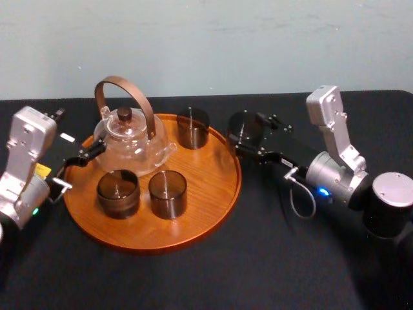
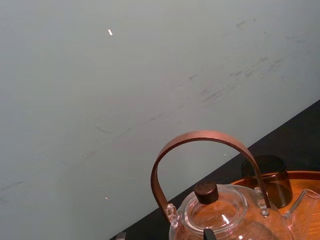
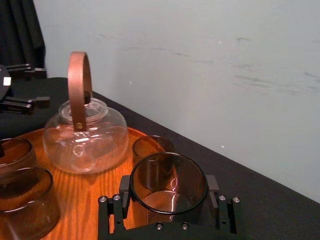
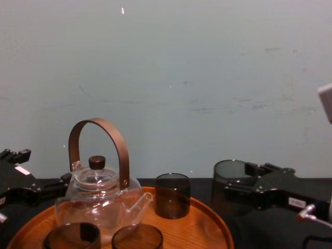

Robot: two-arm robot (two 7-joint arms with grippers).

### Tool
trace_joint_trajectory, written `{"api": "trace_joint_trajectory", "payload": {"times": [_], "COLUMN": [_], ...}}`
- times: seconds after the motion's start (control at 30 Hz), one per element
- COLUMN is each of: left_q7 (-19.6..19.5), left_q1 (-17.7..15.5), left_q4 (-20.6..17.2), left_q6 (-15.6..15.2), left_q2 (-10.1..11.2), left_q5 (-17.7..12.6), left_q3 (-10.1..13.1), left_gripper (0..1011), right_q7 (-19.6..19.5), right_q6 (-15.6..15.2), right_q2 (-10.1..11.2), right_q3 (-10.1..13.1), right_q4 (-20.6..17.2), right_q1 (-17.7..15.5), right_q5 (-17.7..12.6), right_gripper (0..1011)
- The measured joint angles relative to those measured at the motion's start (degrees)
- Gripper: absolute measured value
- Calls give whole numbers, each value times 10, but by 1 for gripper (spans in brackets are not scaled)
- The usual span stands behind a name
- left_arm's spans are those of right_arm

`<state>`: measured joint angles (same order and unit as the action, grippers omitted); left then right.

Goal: Pick up the glass from the table and place it on the tray.

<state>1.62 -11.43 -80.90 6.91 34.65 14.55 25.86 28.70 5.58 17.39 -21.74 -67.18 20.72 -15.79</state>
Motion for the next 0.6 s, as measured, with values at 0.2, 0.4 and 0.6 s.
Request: {"api": "trace_joint_trajectory", "payload": {"times": [0.2,0.4,0.6], "left_q7": [0,0,0], "left_q1": [0,0,0], "left_q4": [0,0,0], "left_q6": [0,0,0], "left_q2": [0,0,0], "left_q5": [0,0,0], "left_q3": [0,0,0], "left_gripper": [1001,1001,1001], "right_q7": [5,11,15], "right_q6": [3,9,15], "right_q2": [-10,-19,-29], "right_q3": [-15,-26,-37], "right_q4": [14,30,49], "right_q1": [8,17,26], "right_q5": [1,2,6], "right_gripper": [902,902,902]}}
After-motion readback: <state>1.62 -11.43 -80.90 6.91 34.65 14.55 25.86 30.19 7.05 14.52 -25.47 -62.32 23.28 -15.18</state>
